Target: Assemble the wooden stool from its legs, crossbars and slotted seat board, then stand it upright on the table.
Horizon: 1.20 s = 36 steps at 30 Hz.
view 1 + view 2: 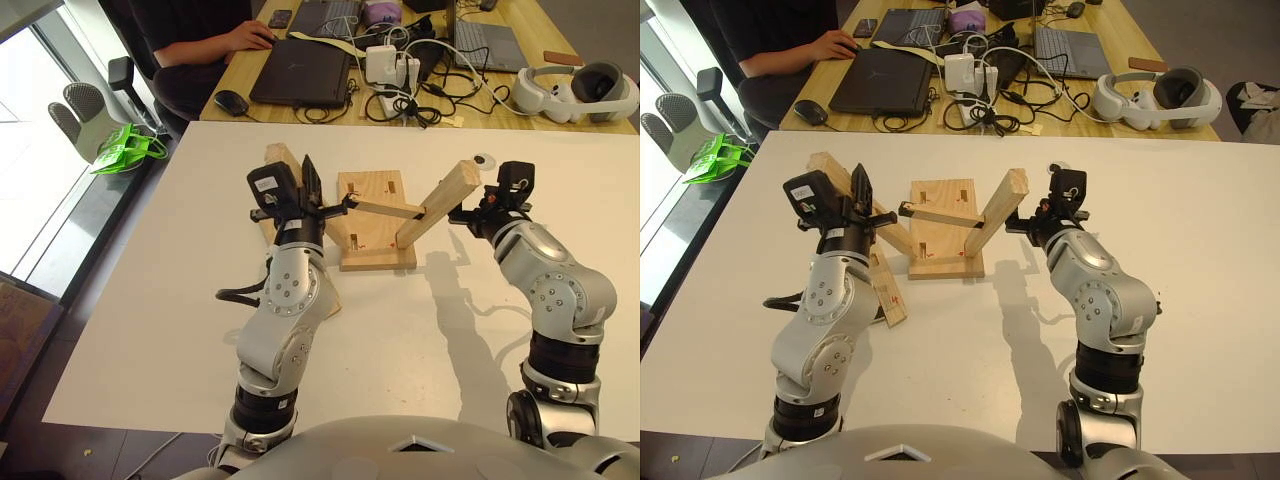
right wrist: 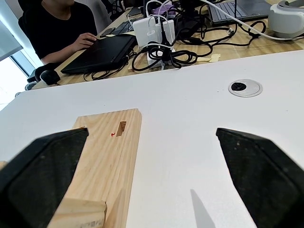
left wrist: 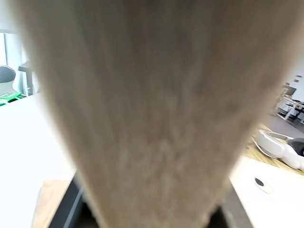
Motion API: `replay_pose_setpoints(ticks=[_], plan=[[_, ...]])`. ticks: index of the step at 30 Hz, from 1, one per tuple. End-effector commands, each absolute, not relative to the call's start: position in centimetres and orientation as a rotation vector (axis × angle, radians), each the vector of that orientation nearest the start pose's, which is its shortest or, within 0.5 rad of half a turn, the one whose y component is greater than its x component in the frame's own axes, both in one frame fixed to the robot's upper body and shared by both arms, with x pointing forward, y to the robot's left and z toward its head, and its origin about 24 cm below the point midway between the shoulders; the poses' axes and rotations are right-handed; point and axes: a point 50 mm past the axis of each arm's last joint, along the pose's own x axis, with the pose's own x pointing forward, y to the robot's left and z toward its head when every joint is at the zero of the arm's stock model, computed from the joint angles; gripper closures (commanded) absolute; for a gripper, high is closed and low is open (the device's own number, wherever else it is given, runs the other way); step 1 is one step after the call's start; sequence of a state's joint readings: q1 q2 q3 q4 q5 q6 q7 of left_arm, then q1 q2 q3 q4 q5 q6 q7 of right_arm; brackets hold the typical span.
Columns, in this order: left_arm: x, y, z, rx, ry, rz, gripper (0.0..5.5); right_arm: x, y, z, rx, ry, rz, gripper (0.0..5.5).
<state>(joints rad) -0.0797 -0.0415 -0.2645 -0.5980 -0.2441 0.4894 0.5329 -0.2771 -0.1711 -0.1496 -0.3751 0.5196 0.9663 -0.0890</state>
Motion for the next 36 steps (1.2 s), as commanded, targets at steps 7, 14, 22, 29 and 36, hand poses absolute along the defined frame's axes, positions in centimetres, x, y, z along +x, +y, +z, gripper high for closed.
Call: replay_pose_setpoints(ticks=[7,14,22,29,36], plan=[[23.4,9.0,14.2,-0.511,-0.090,0.125,4.48,28.7,-16.6,12.7,0.205,0.283,0.149,0.47],[23.5,9.7,14.2,-0.597,-0.101,0.138,4.48,28.8,-16.8,12.7,0.198,0.281,0.147,0.47],[23.9,8.9,13.5,-0.632,-0.065,0.089,4.48,29.2,-16.9,13.0,0.192,0.265,0.145,0.47],[24.0,9.1,12.7,-0.468,-0.059,0.085,4.48,29.5,-17.0,13.3,0.198,0.248,0.133,0.47],[24.2,9.3,12.6,-0.409,-0.062,0.094,4.48,29.5,-16.9,13.5,0.196,0.235,0.130,0.47]])
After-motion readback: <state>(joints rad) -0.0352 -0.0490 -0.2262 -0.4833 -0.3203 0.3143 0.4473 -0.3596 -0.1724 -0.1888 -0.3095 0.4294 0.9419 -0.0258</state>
